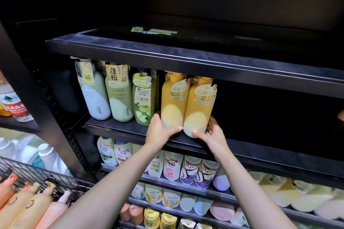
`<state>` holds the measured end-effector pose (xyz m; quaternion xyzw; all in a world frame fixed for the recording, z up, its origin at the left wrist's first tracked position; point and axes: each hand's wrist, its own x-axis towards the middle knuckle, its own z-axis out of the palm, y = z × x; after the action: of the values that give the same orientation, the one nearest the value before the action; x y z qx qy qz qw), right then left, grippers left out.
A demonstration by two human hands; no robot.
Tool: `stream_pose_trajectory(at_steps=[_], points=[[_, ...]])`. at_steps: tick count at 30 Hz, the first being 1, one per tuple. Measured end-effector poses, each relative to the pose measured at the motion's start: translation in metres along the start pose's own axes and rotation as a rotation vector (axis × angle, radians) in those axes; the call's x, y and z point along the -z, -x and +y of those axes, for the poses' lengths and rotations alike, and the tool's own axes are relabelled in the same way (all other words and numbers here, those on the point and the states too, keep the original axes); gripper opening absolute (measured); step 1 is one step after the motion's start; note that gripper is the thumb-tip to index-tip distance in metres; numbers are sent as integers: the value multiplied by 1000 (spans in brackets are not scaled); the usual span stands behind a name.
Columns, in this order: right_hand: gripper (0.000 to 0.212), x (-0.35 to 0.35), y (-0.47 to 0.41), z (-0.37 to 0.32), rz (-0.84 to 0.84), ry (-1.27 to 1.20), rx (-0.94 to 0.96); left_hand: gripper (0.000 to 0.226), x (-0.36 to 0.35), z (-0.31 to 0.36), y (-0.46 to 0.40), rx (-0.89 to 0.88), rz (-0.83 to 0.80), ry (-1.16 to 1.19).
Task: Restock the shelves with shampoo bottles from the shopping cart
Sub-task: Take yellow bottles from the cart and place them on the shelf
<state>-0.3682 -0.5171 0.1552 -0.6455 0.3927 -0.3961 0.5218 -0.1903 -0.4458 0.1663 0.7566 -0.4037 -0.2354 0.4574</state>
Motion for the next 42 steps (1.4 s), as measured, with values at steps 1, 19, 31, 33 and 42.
stream_pose_trajectory(at_steps=[1,19,31,33,42], points=[[68,-1,-1,1,21,-4,-9,71,-2,1,1,-2,29,-9],[73,-11,5,10,74,83,28,68,-10,-20,12,-132,132,123],[68,-13,6,8,79,180,36,78,-12,-23,7,-117,176,118],[68,-13,4,10,87,182,34,76,-12,-25,6,-120,175,99],[74,-18,17,1,84,312,65,72,0,-23,13,-166,67,44]])
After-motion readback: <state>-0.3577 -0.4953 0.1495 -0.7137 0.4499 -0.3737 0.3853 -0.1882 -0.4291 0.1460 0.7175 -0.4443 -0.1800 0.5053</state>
